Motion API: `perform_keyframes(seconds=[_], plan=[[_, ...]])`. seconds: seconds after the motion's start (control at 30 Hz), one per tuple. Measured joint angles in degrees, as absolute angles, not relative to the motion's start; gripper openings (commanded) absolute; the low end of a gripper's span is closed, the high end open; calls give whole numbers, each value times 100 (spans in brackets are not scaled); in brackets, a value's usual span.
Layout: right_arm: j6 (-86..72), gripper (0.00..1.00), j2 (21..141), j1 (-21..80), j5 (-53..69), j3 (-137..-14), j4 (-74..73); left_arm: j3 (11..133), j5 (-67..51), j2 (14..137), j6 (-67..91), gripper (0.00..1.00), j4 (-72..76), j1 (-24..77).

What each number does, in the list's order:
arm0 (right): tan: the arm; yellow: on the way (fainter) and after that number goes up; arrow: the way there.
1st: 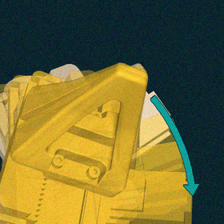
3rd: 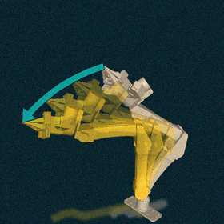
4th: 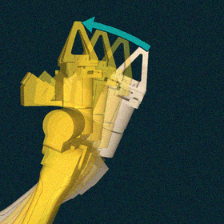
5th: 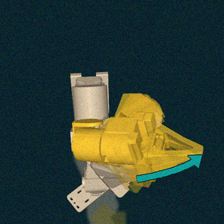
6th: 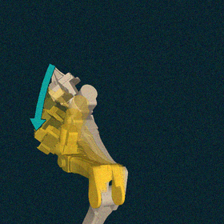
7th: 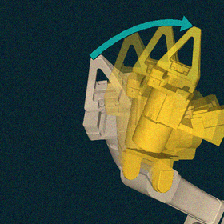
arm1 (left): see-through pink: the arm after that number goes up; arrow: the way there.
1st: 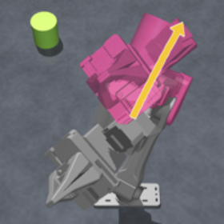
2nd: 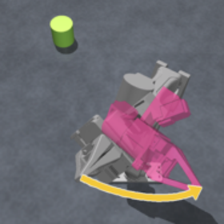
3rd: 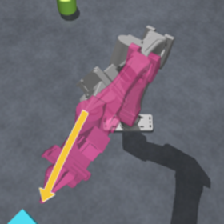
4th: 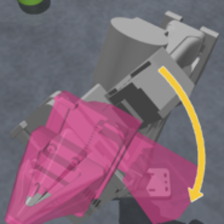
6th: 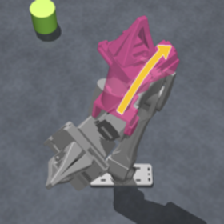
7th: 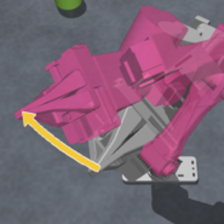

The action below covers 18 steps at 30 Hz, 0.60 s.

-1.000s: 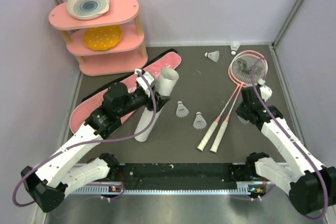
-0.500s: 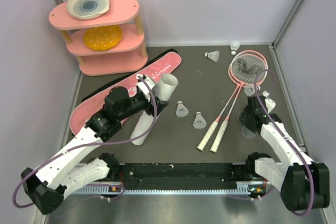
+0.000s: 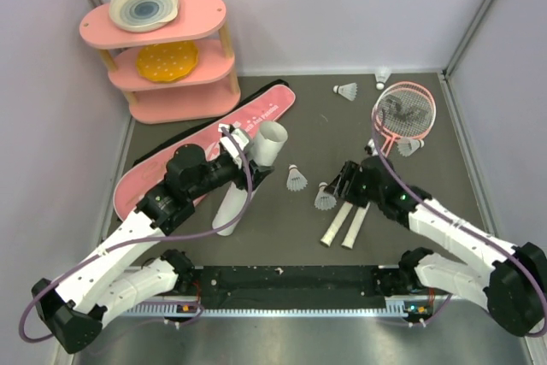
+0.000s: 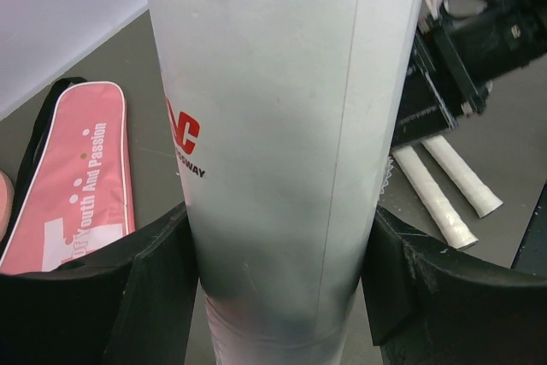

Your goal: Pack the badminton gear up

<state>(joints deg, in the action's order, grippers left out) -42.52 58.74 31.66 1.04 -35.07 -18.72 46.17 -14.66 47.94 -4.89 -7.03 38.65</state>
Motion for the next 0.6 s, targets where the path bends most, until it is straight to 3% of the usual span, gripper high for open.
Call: perform_keyframes(seconds=[0.17,0.33,0.6], plan=[[-6788,74,5406,4265,-82,-2049,-563,4604,-1424,4772,-489,16,-703,3868],[-7972,79,5384,4906,-934,-2246,-532,4560,-1393,4692,-493,16,-705,3881],[-9085,65,6064,4936,-1590,-2539,-458,4558,-1391,4672,-493,16,-709,3881]])
